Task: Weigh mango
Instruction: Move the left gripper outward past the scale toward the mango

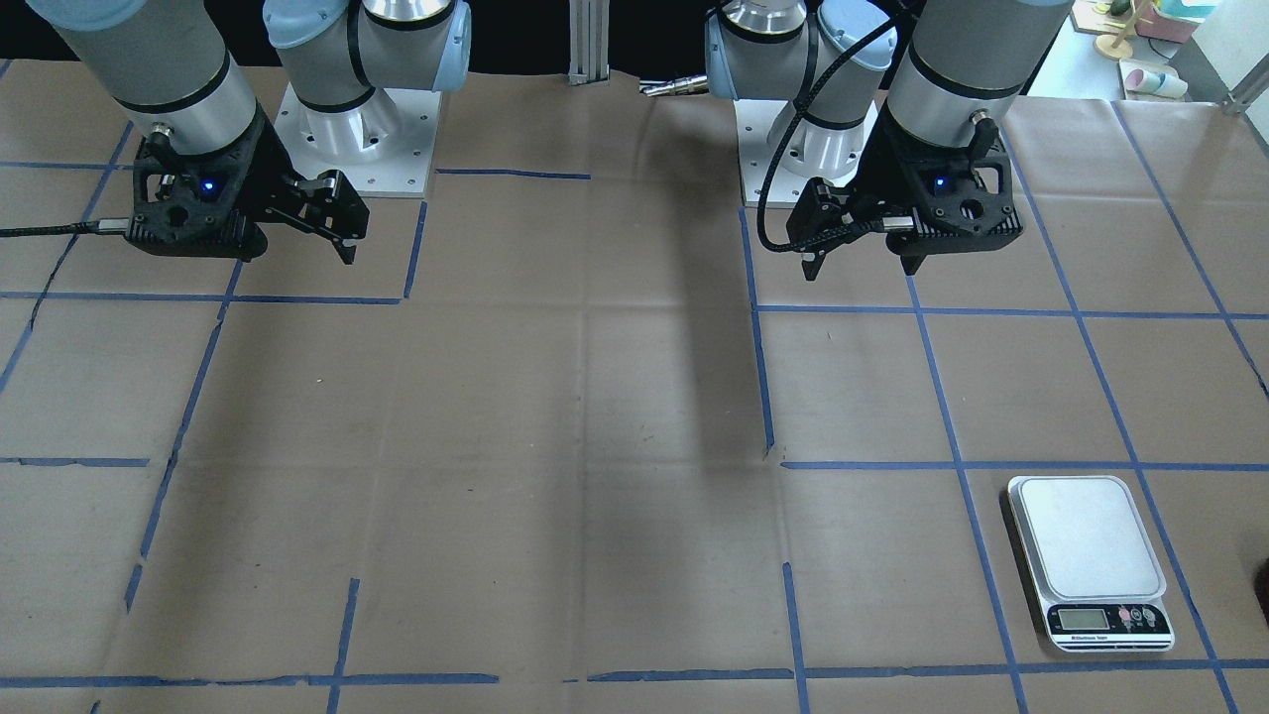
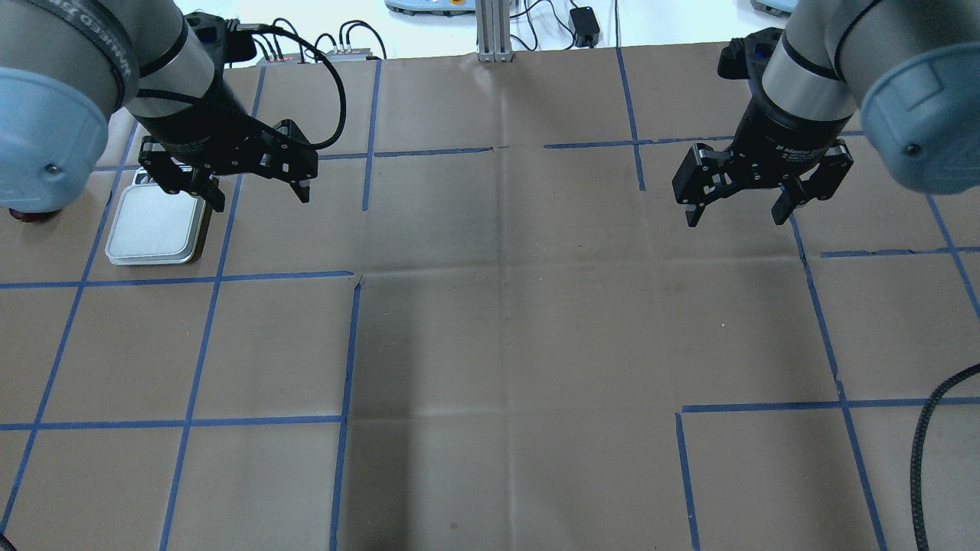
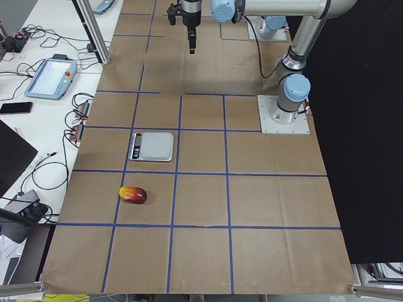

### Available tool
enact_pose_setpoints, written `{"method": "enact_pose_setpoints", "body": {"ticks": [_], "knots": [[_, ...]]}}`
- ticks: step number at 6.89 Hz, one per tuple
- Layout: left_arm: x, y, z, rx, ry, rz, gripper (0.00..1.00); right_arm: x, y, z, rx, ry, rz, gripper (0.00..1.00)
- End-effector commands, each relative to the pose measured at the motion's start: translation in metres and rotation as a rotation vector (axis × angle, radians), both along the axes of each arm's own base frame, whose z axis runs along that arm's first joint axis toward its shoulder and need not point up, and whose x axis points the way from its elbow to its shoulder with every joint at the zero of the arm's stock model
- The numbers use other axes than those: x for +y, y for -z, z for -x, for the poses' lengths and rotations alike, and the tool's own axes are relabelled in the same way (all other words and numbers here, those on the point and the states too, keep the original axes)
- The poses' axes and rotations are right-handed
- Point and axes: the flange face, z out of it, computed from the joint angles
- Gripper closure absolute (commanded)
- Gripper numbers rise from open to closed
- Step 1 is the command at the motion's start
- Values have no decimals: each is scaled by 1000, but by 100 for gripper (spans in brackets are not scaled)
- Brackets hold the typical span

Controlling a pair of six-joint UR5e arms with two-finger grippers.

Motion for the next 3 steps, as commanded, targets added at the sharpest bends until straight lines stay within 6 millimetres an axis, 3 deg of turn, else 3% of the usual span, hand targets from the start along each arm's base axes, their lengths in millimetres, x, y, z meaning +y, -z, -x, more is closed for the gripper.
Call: {"method": "enact_pose_setpoints", "body": {"ticks": [1, 2, 3], "knots": [[0, -5, 0, 5, 75, 9, 0, 0, 0, 0, 0, 0, 0, 0], [-8, -12, -13, 6, 80, 24, 0, 0, 0, 0, 0, 0, -2, 0], [-22, -10, -51, -2, 113, 26, 0, 0, 0, 0, 0, 0, 0, 0]]}}
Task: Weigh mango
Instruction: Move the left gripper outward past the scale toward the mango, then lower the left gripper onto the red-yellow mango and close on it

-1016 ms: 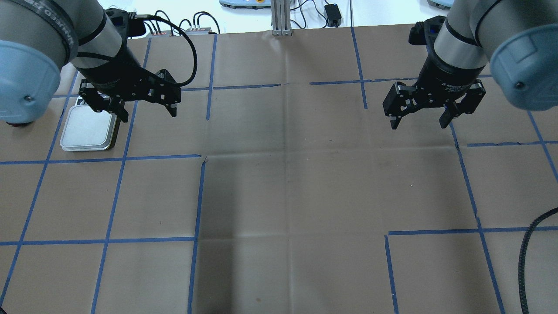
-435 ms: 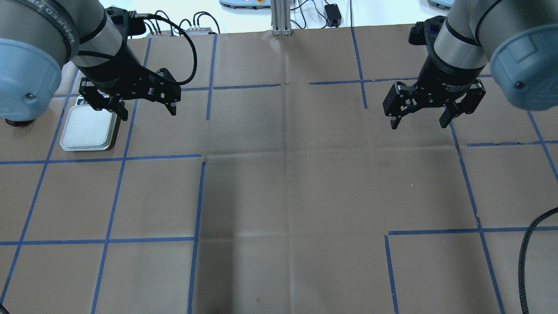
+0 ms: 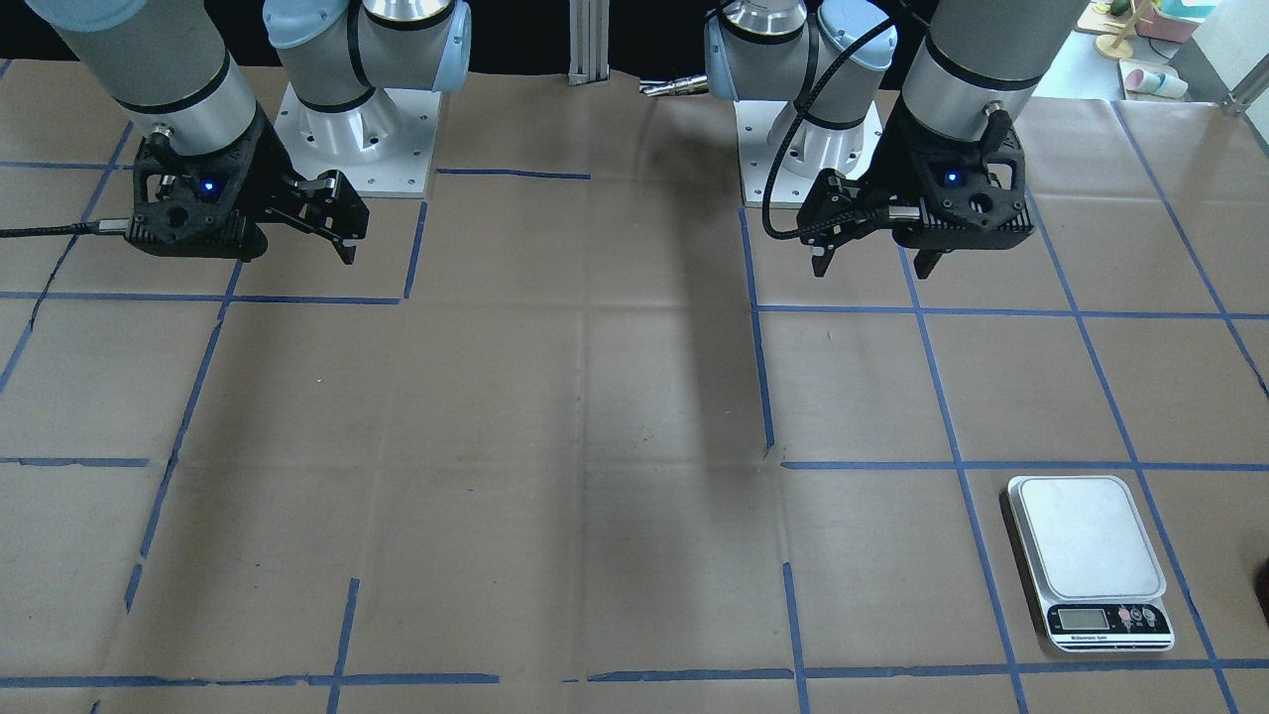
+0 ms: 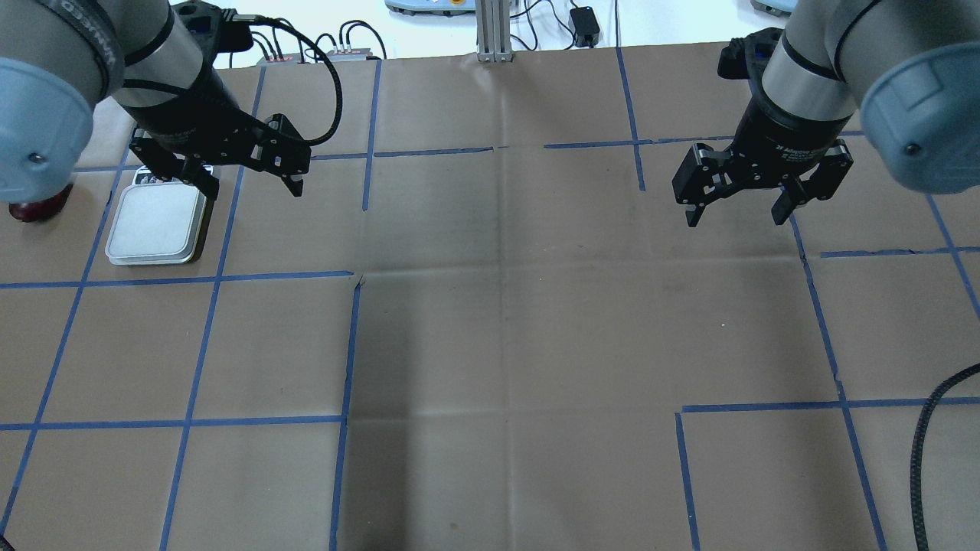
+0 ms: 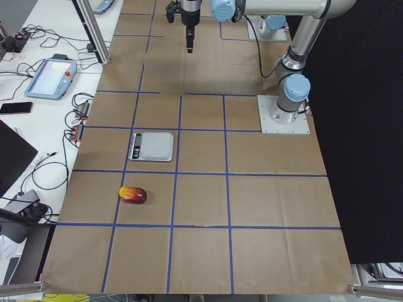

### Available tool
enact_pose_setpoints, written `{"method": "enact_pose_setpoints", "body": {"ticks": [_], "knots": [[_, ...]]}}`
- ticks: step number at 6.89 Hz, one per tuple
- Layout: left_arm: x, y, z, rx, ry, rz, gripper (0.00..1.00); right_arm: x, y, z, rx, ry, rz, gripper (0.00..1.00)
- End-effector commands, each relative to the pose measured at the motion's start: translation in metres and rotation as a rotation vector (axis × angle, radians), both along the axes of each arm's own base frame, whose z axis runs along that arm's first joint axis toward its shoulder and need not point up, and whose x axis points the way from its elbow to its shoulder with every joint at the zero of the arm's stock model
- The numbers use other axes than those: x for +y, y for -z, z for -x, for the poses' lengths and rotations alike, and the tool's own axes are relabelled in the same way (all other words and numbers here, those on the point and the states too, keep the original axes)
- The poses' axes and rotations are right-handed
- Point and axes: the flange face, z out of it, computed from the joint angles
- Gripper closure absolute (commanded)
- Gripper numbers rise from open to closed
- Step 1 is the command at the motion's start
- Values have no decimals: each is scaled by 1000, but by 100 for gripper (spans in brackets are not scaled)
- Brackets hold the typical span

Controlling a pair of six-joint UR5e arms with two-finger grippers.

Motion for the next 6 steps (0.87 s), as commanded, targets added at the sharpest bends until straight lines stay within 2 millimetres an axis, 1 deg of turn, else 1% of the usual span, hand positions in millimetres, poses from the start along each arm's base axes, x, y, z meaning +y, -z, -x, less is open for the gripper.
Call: {"method": "enact_pose_setpoints", "body": {"ticks": [1, 2, 3, 4, 5, 6], "knots": [[-25, 2, -121, 0, -10, 3, 0, 0, 0, 0, 0, 0, 1, 0], [-27, 16, -211, 2, -3, -21, 0, 0, 0, 0, 0, 0, 1, 0], [-37, 26, -288, -13, 35, 1, 0, 0, 0, 0, 0, 0, 1, 0], [-61, 38, -344, -18, 38, 2, 0, 0, 0, 0, 0, 0, 1, 0], [-100, 36, -380, -44, 60, 21, 0, 0, 0, 0, 0, 0, 1, 0], [-141, 47, -414, -62, 87, 29, 0, 0, 0, 0, 0, 0, 1, 0]]}}
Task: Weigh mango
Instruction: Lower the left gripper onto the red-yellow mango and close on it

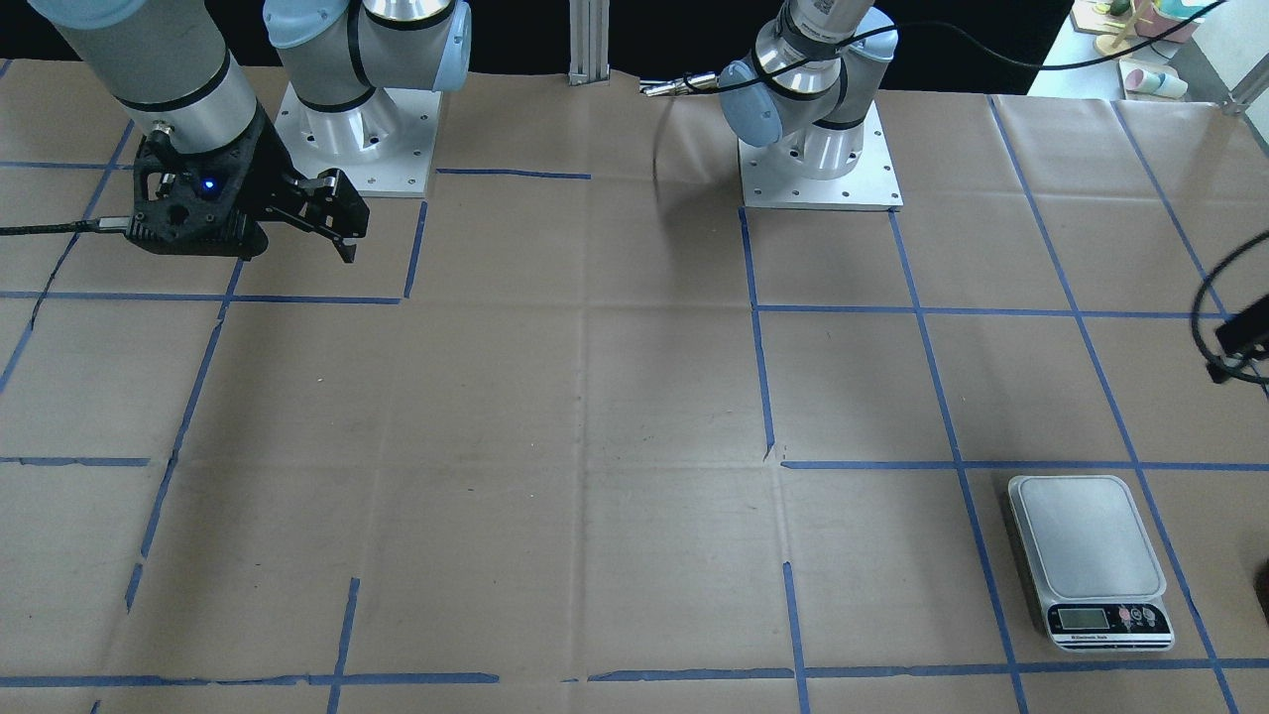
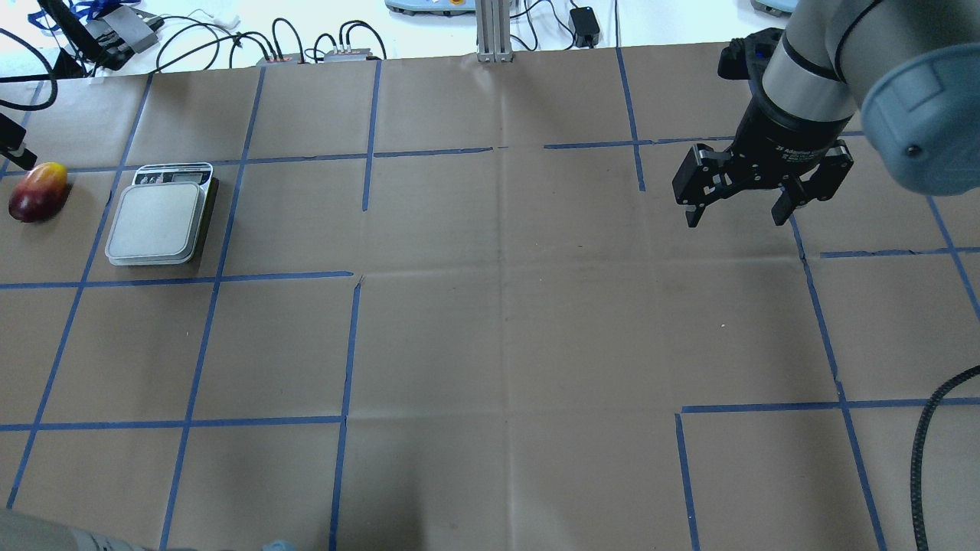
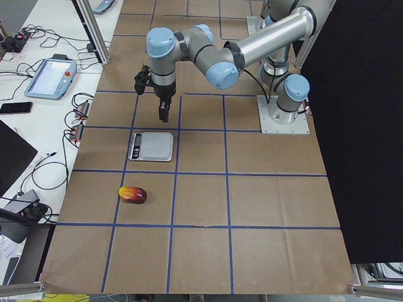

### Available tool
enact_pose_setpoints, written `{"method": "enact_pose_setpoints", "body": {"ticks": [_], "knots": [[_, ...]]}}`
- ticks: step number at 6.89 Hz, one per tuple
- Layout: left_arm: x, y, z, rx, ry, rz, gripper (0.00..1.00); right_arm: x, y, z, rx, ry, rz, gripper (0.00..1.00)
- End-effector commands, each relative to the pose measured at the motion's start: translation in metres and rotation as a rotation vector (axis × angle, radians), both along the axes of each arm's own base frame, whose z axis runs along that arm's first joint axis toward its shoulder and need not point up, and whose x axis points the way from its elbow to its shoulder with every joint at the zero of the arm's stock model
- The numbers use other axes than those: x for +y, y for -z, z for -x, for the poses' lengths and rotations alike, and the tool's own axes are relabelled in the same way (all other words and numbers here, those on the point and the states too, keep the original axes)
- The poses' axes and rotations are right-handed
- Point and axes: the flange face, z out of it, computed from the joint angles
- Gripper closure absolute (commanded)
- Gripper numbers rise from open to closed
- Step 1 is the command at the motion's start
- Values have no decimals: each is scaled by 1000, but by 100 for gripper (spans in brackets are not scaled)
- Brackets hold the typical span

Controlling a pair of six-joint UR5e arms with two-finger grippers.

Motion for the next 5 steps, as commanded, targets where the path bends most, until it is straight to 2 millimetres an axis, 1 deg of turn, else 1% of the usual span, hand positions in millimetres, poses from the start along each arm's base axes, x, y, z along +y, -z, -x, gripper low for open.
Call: {"method": "enact_pose_setpoints", "body": {"ticks": [1, 2, 3, 4, 5], "knots": [[-70, 28, -93, -31, 20, 21, 0, 0, 0, 0, 0, 0, 0, 0], [-87, 59, -142, -26, 40, 16, 0, 0, 0, 0, 0, 0, 0, 0], [-95, 93, -182, -18, 51, 7, 0, 0, -1, 0, 0, 0, 2, 0], [-102, 115, -197, -4, 82, -1, 0, 0, 0, 0, 0, 0, 0, 0], [-103, 138, -203, 33, 104, -15, 0, 0, 0, 0, 0, 0, 0, 0]]}}
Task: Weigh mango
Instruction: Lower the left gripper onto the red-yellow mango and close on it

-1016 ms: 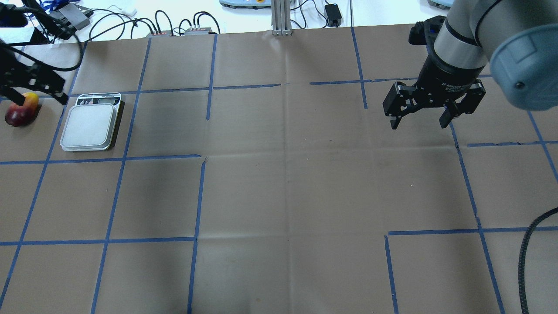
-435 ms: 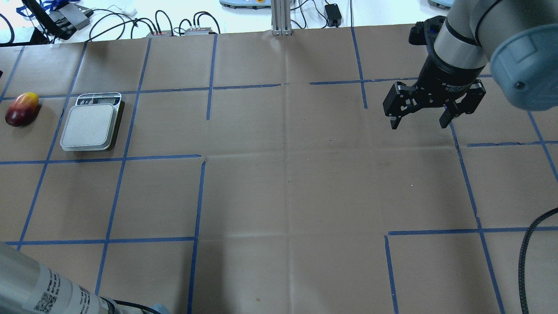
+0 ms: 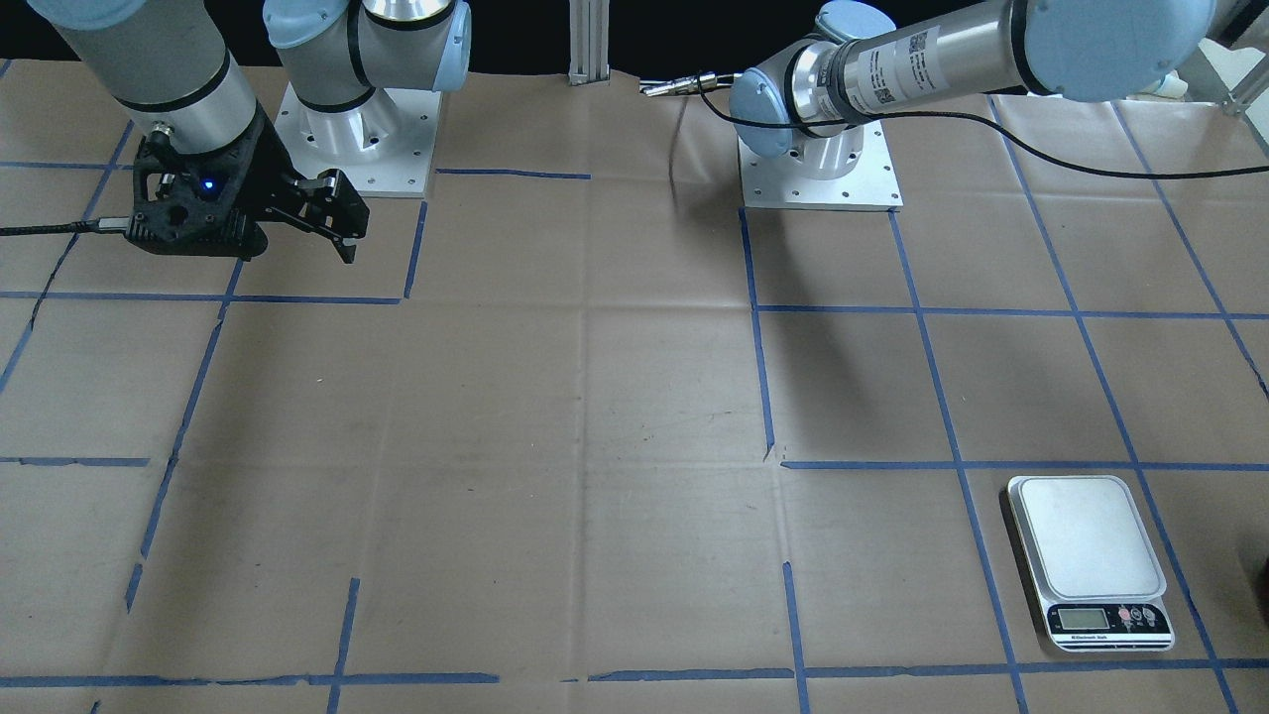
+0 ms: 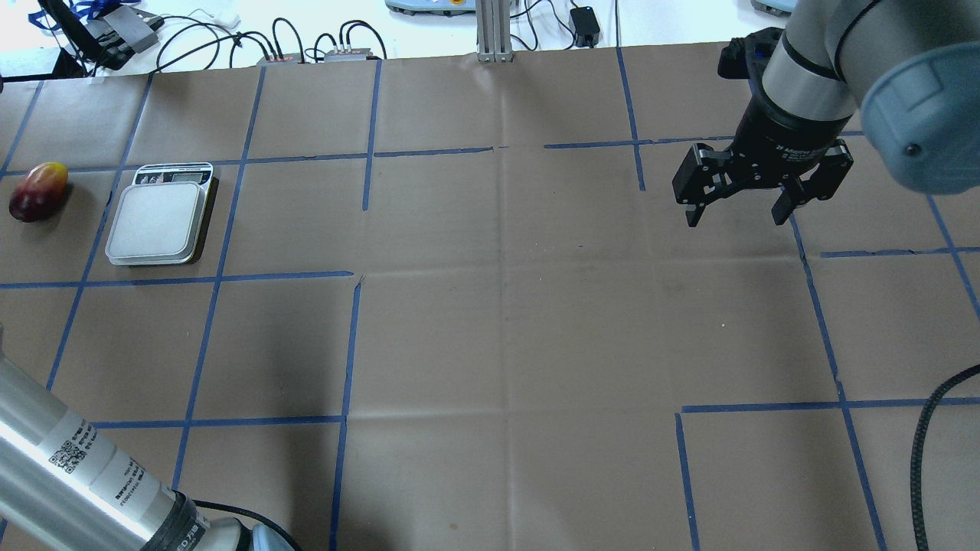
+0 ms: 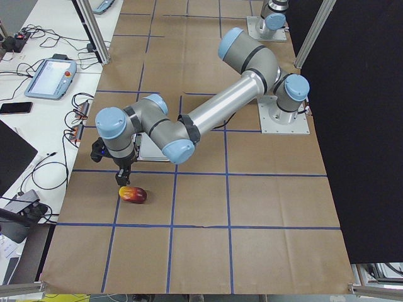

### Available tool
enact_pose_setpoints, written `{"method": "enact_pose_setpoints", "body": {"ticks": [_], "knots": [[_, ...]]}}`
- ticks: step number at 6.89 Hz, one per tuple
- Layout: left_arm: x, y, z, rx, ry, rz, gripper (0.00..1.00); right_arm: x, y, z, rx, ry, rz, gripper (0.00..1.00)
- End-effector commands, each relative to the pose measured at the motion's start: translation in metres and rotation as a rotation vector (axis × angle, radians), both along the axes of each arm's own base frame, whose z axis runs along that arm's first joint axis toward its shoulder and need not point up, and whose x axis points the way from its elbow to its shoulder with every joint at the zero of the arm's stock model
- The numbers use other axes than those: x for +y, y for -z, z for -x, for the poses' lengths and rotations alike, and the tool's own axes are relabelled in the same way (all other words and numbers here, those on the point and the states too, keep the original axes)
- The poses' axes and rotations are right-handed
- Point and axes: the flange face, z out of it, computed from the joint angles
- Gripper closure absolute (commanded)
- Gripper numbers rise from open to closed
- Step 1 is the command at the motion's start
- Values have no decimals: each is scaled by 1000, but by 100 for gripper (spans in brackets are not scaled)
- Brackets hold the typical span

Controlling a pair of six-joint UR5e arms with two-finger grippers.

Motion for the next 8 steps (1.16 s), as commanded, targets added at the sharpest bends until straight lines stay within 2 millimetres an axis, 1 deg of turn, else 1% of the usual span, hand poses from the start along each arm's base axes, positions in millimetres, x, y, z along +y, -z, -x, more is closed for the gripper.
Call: {"method": "enact_pose_setpoints", "body": {"ticks": [1, 2, 3, 4, 6, 7, 8], "knots": [[5, 38, -28, 45, 10, -22, 0, 0, 0, 0, 0, 0, 0, 0], [1, 66, -35, 66, 7, -37, 0, 0, 0, 0, 0, 0, 0, 0], [-4, 91, -38, 79, 7, -46, 1, 0, 0, 0, 0, 0, 0, 0], [-8, 108, -36, 115, -4, -42, 1, 0, 0, 0, 0, 0, 0, 0], [-17, 146, -39, 106, -8, -32, 1, 0, 0, 0, 0, 0, 0, 0], [-21, 161, -38, 102, -5, -28, 1, 0, 0, 0, 0, 0, 0, 0], [-24, 168, -35, 106, -1, -30, 1, 0, 0, 0, 0, 0, 0, 0]]}}
